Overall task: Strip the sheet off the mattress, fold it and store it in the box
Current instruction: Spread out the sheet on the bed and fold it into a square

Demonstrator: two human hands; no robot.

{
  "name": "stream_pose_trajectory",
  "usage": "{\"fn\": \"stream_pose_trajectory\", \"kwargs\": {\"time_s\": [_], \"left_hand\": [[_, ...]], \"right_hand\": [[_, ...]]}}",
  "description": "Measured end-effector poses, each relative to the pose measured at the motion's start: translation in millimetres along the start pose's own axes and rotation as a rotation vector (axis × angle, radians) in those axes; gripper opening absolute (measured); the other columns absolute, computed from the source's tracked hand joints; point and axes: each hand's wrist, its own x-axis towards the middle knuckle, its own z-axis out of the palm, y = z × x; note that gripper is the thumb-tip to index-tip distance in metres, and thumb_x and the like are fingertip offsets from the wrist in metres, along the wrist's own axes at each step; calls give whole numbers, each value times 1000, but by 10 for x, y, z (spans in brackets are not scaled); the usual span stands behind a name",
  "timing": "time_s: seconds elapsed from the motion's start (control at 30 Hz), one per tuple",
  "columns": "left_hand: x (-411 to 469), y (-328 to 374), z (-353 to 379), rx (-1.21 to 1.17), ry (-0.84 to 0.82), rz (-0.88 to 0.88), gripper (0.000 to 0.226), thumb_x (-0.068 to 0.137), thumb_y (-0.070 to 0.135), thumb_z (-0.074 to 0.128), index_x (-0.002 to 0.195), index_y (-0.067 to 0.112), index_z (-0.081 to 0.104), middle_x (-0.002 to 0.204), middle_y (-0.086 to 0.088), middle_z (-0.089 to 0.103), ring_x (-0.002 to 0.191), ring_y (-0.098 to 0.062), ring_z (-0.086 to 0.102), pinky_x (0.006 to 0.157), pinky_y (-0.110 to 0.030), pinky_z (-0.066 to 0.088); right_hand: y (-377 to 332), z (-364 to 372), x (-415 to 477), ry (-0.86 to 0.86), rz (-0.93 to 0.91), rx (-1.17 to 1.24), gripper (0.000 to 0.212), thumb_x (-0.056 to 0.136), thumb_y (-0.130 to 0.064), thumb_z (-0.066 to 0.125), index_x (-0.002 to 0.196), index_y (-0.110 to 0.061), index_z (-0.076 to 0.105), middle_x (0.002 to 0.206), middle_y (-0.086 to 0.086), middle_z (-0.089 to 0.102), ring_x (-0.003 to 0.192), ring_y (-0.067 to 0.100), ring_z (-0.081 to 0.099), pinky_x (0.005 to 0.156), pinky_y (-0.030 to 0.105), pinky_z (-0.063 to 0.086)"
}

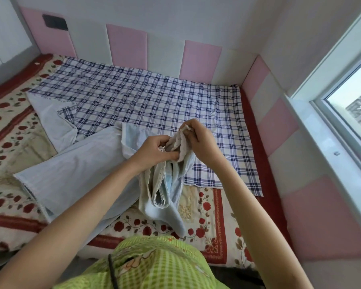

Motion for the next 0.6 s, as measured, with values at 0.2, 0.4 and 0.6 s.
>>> {"fn": "stream_pose_trajectory", "kwargs": {"time_s": [0.2, 0.4, 0.6], "left_hand": [[-71, -80, -62, 236, -48, -15, 94, 53, 41, 87, 133, 30, 37, 124, 3, 42, 110, -11, 47, 86, -22, 46], [-43, -144, -622, 334, -273, -228, 72, 78, -12, 59, 128, 33, 35, 87, 1, 46, 69, -9, 47, 56, -13, 39], [390, -372, -962, 690, 132, -278, 36, 84, -11, 48, 112, 9, 59, 109, -16, 61, 91, -32, 58, 69, -40, 44]], "right_hand": [[178, -42, -40, 296, 65, 40, 10, 99, -7, 42, 98, -7, 52, 76, -13, 52, 56, -3, 48, 50, 12, 37], [888, -216, -197, 592, 542, 197, 12, 101, -5, 35, 100, -7, 47, 83, -4, 47, 74, 9, 47, 60, 7, 41], [1559, -112, -677, 754, 917, 273, 22, 99, -3, 36, 115, 3, 49, 105, 10, 54, 98, 20, 55, 79, 24, 40]]}}
